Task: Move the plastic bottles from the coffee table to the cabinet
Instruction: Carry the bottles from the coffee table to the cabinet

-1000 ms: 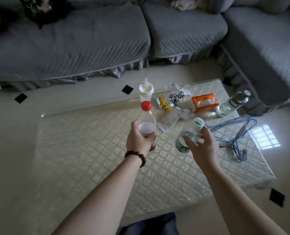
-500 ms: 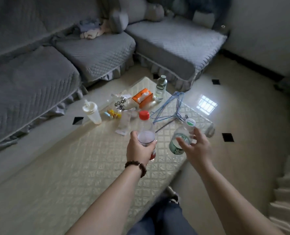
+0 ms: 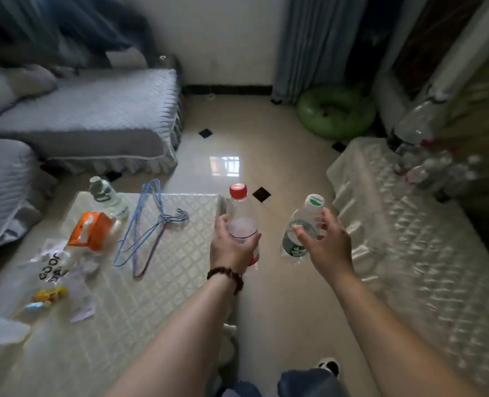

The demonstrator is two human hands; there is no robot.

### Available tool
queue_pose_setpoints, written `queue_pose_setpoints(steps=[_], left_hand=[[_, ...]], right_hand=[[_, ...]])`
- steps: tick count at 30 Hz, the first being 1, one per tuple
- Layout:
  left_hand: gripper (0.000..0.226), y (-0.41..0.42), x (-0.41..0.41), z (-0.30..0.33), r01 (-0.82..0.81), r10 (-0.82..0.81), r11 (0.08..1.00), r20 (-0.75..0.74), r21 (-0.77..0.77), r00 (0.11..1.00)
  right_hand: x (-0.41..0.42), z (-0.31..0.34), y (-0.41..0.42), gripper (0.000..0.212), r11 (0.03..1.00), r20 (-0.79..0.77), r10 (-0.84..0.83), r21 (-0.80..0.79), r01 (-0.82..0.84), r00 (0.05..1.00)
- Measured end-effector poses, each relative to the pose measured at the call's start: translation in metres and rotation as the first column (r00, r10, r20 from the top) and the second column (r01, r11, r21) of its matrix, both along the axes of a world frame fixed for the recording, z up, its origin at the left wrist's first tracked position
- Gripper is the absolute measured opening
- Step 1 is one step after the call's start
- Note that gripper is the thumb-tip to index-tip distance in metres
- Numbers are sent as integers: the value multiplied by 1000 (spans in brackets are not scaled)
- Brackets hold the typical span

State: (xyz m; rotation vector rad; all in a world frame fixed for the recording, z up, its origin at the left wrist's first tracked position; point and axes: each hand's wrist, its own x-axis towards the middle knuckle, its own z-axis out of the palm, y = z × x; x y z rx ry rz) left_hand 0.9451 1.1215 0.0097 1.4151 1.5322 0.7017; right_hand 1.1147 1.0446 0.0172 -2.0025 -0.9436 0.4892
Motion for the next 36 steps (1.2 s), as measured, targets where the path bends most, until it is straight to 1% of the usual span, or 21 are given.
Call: queue_pose_setpoints(steps=[4,7,12,15,18,20,24,28,31,36], left_hand=[[64,-18,96,2,118,-115,992,59,-34,992],[66,-38,170,-1,216,-212,975,87,-45,973],[60,-70,284,0,335,-316,939,188,-81,930],[63,-86,335,-2,390,-365,916,207,-95,908],[62,-94,376,-9,438,-418,895,184,-83,890],[63,-96,398,-13,462,-444,883,171,-83,880],[64,-97,431,-18,501,-488,862,136,-82,862],[69,-91,460,-24,533,-525,841,95,-90,846],[70,-79,485,-33,557,-551,822,78,-120,831],[71,-39,537,-54,622,-622,773,45,-126,782]], right_hand=[[82,3,-41,57,986,-21,-165,16,165,986],[144,3,-74,64,959,-62,-281,26,283,958],[242,2,-121,63,911,-54,-409,19,411,911],[285,3,-146,63,880,-59,-472,13,474,879],[317,2,-165,60,854,-35,-519,15,520,854],[332,-1,-174,59,833,-50,-553,5,554,832],[352,-8,-183,50,800,-84,-599,-18,599,797],[374,-21,-182,55,761,-112,-648,-59,646,754],[396,-31,-173,64,729,-120,-684,-93,678,720],[440,-47,-135,64,698,-132,-716,-119,706,685]])
